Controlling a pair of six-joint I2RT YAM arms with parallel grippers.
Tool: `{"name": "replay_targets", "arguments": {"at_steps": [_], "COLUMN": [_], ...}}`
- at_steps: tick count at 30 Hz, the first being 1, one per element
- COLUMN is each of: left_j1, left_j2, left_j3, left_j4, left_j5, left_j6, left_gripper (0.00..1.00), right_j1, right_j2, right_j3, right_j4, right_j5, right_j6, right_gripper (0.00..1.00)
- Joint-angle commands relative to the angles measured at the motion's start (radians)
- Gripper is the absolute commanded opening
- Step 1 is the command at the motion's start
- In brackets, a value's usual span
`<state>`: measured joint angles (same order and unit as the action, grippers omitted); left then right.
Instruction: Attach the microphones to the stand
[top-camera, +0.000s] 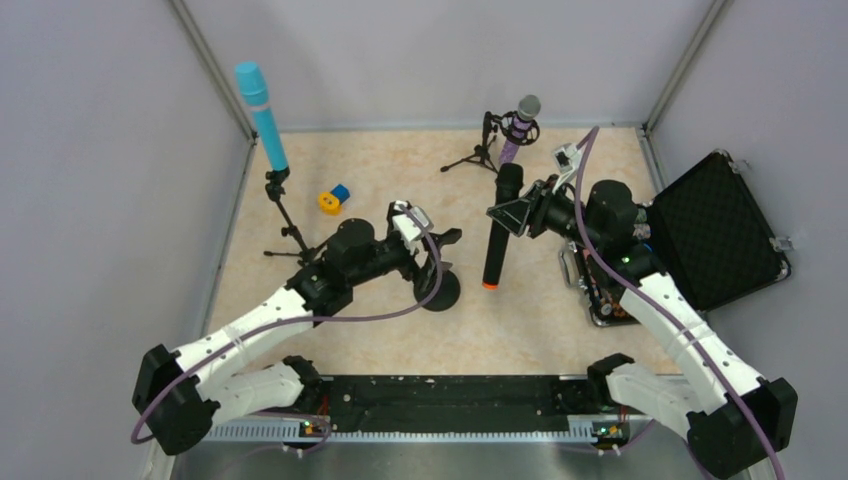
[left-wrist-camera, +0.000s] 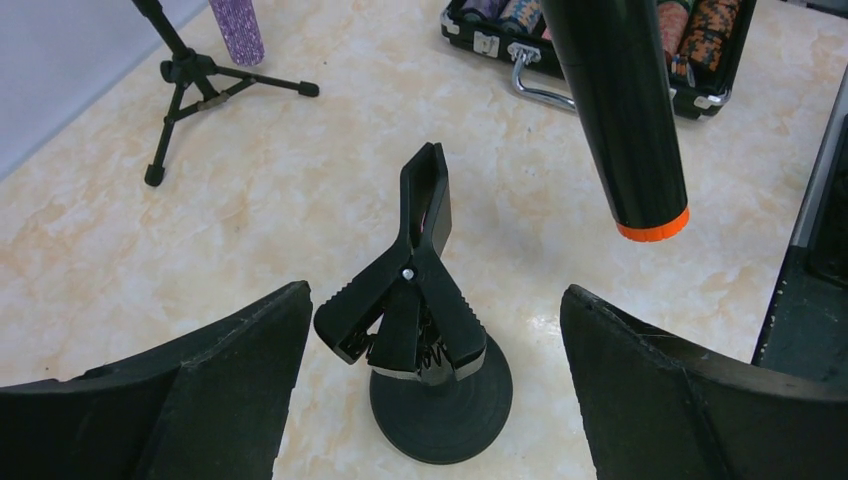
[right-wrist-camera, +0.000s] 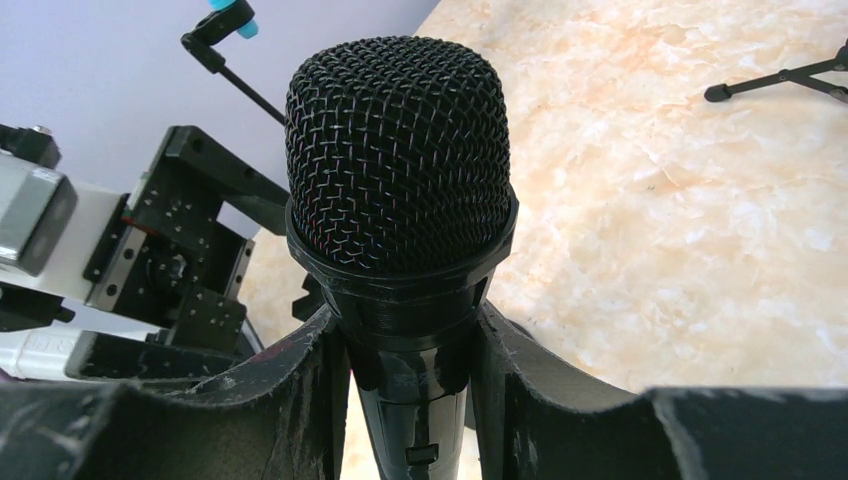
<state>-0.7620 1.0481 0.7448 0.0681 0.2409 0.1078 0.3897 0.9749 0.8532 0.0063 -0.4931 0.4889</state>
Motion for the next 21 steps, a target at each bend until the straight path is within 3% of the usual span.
{"name": "replay_targets", "arguments": {"at_steps": [1,9,15,21], "left_j1": [-0.005,-0.003,0.017,0.1], "left_j2": [-0.056,-0.07,-0.071,-0.041], "left_j3": [0.01,0.114,0.156,0.203], "left_j4": [0.058,-0.063,-0.103,-0.138], "left_j5": [-0.013,-0.134,-0.024,0.109], "left_j6": [0.002,0.005,0.08,0.061], "left_gripper": [0.99,0.99,0.99,0.99], "right_j1": [-0.007,-0.008,-0.009,-0.009], "right_j2": [-0.038,-0.029,-0.014,-0.001], "right_j3": [0.04,0.031,0.023,-0.006], "right_j4": [0.046,0.061,0.107,0.204], "right_j5": [-0.013,-0.039,-0.06,-0.057], "right_j6": [-0.023,-0.023,-0.046,-0.126], "right_gripper": [0.0,0.0,0.0,0.0]}}
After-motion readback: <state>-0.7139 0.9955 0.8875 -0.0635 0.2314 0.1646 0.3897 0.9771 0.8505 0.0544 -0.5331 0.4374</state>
